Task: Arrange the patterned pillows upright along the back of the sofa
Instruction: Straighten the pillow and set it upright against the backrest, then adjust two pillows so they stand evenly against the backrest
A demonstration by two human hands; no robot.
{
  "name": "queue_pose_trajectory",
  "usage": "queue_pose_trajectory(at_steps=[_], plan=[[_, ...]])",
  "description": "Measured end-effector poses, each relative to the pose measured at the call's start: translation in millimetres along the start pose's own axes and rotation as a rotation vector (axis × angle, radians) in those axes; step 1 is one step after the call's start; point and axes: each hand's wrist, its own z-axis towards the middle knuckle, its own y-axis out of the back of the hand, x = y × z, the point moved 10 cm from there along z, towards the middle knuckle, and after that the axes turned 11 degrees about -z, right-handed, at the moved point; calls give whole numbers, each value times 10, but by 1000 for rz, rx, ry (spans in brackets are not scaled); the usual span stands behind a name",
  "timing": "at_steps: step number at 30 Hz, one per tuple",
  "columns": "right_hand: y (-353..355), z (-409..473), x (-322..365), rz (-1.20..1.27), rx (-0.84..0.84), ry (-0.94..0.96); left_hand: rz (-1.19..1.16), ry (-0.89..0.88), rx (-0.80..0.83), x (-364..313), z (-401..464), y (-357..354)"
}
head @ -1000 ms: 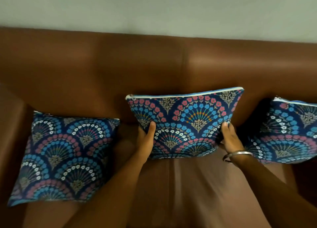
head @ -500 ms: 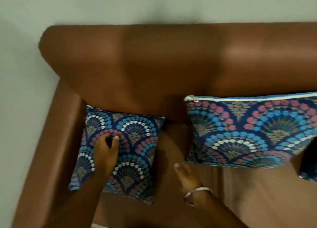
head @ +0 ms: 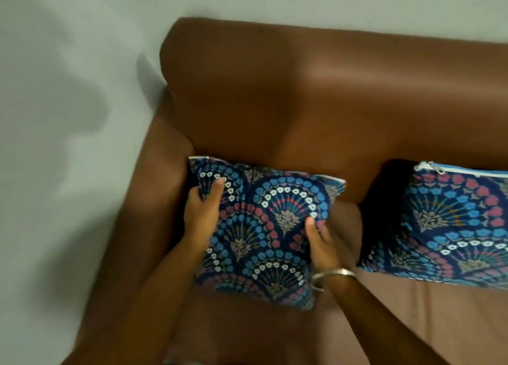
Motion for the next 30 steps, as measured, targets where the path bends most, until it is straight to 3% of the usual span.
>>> queue_pose_trajectory(at_steps=[3,6,11,15,20,24,27,30], plan=[[238,-349,458,-37,-169,230,-225,-260,-69,-433,-282,328],[185,-197,908,-59,-163,393,-304,-322,-155,-712,-52,560],[103,78,961,-45,-65,375,-297,-238,-40,-764,664,386],[-27,166,567,-65,57,244,-288,-339,-145,-777,703,622],[-190,295,653,-172,-45,265,-182,-418,-203,-856,683,824],[421,-13,543,-183,-40,282,28,-484,-211,-1060,129,360],[1300,-392,160,-233,-60,300,-56,-569,-175,-718,-641,-90],[2542,-804,-350,-226,-182,249,41,-359,-177,39,-1405,-766]])
